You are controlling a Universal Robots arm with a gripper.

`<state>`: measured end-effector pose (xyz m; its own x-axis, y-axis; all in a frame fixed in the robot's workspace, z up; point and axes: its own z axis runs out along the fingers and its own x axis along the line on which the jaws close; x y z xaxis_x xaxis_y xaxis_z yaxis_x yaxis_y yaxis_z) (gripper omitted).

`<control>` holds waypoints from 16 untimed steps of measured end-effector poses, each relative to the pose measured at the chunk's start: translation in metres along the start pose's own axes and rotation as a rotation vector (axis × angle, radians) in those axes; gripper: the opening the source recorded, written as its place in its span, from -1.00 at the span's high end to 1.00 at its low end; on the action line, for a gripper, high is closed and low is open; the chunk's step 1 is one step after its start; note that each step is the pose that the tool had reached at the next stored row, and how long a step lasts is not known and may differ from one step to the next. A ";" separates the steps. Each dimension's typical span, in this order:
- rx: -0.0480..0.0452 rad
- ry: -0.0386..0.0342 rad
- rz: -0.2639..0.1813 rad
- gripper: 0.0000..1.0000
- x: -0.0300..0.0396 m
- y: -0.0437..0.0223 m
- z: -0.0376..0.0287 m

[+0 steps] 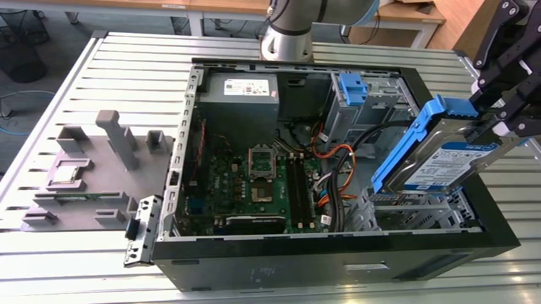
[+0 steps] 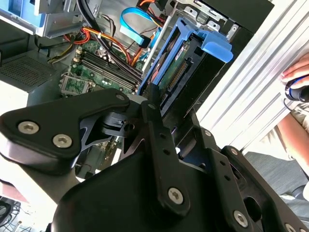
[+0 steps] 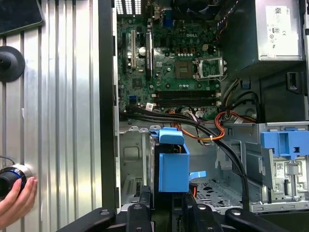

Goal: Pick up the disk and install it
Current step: 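Insert the disk into the insertion slot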

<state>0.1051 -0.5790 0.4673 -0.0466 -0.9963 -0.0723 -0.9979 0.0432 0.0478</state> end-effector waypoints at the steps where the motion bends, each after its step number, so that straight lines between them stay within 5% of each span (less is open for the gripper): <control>1: 0.0000 0.0000 0.000 0.30 0.0000 0.0000 0.0005; 16: -0.0001 0.0001 0.000 0.30 0.0006 -0.0025 0.0088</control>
<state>0.1072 -0.5790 0.4584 -0.0465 -0.9963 -0.0722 -0.9979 0.0431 0.0478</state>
